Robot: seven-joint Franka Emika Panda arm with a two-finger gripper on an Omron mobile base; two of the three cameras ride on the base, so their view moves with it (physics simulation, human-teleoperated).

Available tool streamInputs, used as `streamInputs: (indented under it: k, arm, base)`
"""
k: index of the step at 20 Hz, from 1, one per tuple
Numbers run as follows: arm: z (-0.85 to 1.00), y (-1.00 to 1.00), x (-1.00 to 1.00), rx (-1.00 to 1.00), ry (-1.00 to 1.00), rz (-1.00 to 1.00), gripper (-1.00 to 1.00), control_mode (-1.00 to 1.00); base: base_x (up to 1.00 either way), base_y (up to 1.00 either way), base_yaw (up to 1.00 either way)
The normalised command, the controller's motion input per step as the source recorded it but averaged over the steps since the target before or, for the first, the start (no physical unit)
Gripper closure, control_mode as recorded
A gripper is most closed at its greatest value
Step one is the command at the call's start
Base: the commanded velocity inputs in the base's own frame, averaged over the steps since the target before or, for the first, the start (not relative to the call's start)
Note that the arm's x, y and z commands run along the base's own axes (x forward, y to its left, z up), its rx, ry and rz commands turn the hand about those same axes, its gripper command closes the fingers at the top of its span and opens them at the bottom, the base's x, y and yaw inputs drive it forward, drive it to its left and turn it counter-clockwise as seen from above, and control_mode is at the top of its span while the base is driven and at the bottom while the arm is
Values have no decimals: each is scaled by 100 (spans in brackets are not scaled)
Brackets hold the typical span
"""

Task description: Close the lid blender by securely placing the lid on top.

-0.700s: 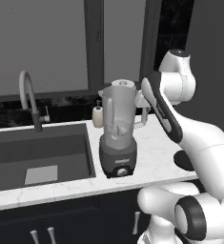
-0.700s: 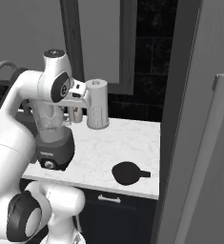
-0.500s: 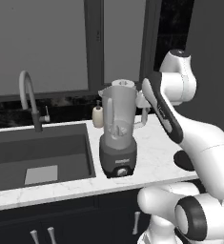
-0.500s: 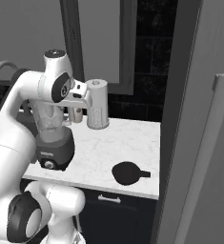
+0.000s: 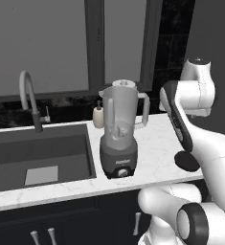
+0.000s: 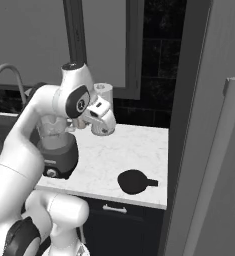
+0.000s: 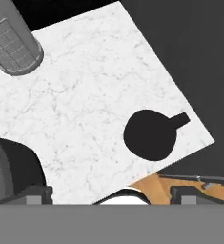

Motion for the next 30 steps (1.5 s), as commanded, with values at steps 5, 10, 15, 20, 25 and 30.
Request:
streamInputs:
  k: [5,10,15,20,25,30]
  arm:
    - [-27,-69,-11,12,11,-57,-100,-100]
    - [-21,-75,0,14,9,-31,-100,-100]
    - [-59,-91,2,13,7,-33,-100,-100]
    - [-95,-34,0,5,11,-29,-100,-100]
    - [-70,0,16,0,1,-14,-100,-100]
    - [-53,-3,6,-1,0,-15,-100,-100]
  base:
    - [0,0,0]
    - [0,0,0]
    - [0,0,0]
    - [0,0,0]
    - [0,0,0]
    - [0,0,0]
